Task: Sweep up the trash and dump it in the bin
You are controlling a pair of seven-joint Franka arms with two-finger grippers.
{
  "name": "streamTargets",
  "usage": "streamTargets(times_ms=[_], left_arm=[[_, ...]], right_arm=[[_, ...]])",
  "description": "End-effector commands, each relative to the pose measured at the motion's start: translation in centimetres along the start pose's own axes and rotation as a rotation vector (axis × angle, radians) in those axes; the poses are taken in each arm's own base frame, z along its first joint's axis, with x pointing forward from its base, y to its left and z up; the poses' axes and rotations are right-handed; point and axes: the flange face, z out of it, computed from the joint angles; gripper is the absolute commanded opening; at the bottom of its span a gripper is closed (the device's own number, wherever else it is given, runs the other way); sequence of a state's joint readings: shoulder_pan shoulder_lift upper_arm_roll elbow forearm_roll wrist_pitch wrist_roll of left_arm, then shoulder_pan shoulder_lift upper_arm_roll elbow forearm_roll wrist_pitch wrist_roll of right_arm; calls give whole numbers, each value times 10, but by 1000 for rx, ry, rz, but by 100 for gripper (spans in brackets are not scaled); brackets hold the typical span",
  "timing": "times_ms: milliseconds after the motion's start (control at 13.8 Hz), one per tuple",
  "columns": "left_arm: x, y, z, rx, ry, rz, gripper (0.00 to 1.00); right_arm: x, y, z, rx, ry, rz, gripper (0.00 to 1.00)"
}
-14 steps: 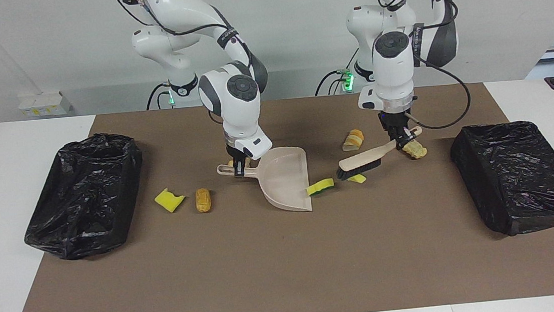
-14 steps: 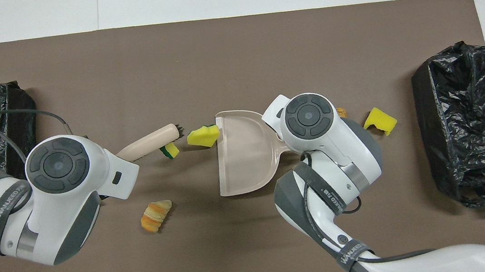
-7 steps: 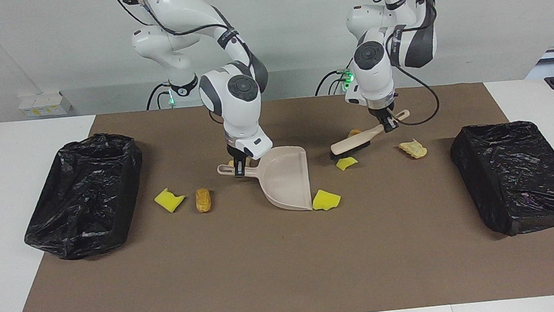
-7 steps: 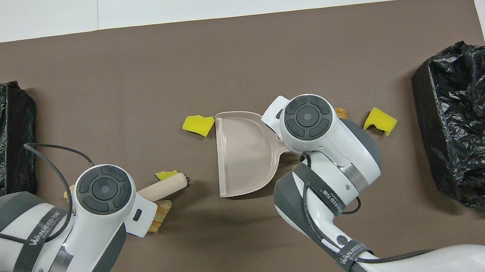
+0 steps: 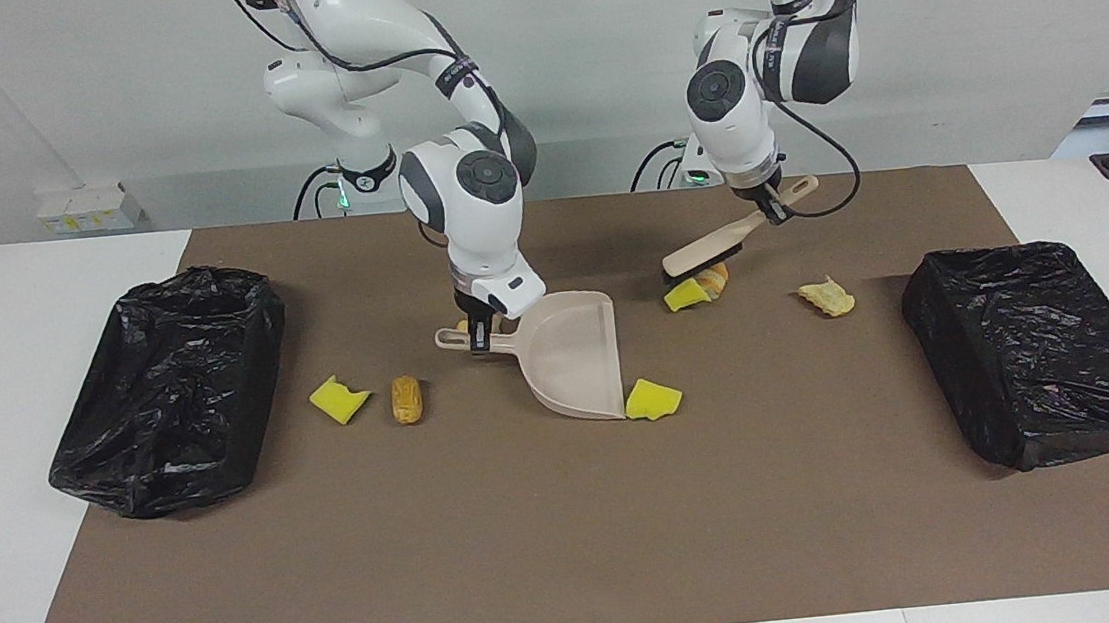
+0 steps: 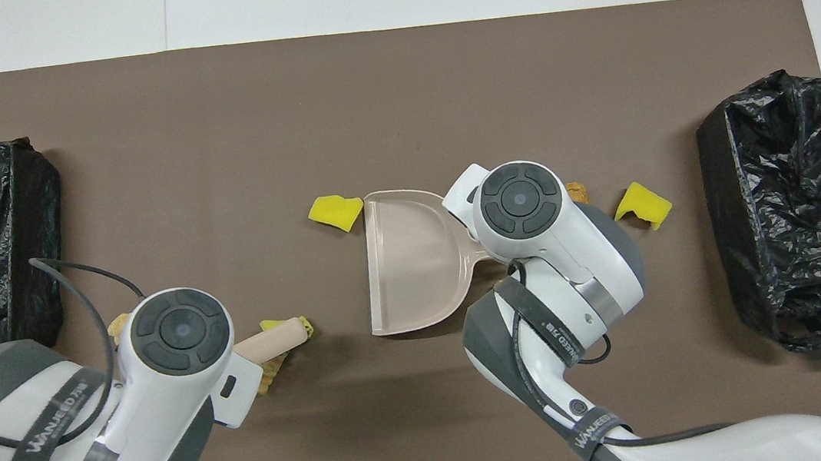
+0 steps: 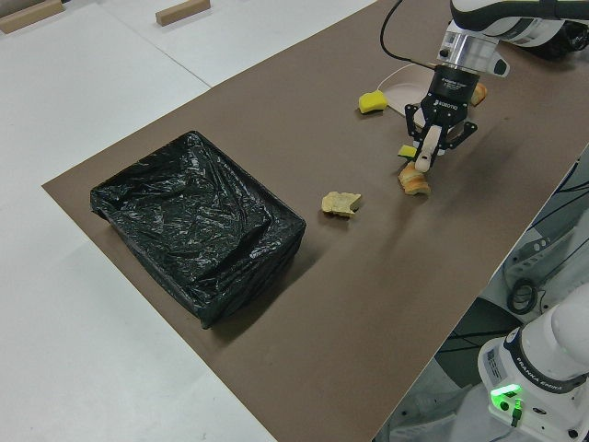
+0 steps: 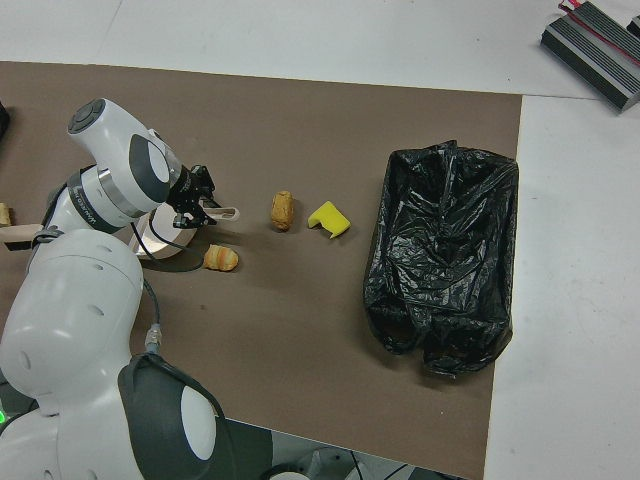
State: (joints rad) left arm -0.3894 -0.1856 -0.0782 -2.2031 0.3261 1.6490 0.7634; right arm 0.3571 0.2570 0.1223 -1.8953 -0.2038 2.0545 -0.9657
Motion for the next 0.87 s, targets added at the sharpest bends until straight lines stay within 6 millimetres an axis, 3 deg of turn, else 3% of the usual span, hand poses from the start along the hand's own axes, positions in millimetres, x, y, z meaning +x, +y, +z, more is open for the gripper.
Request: streamTargets(times_ms=[0, 218, 364, 509, 800], left_arm=[[-32, -26, -31, 12, 44, -15, 0], [-52, -39, -43, 15, 64, -50, 0], [-68, -34, -27, -28, 39, -154, 0], [-81, -37, -14, -52, 30, -385, 0], [-115, -41, 15, -100, 14, -605, 0]], right_arm=[[2, -5, 5, -12, -17, 1, 0], [2, -5, 5, -12, -17, 1, 0], [1, -4, 5, -13, -16, 1, 0], [1, -4, 5, -13, -16, 1, 0], [1, -4, 5, -13, -16, 1, 0]])
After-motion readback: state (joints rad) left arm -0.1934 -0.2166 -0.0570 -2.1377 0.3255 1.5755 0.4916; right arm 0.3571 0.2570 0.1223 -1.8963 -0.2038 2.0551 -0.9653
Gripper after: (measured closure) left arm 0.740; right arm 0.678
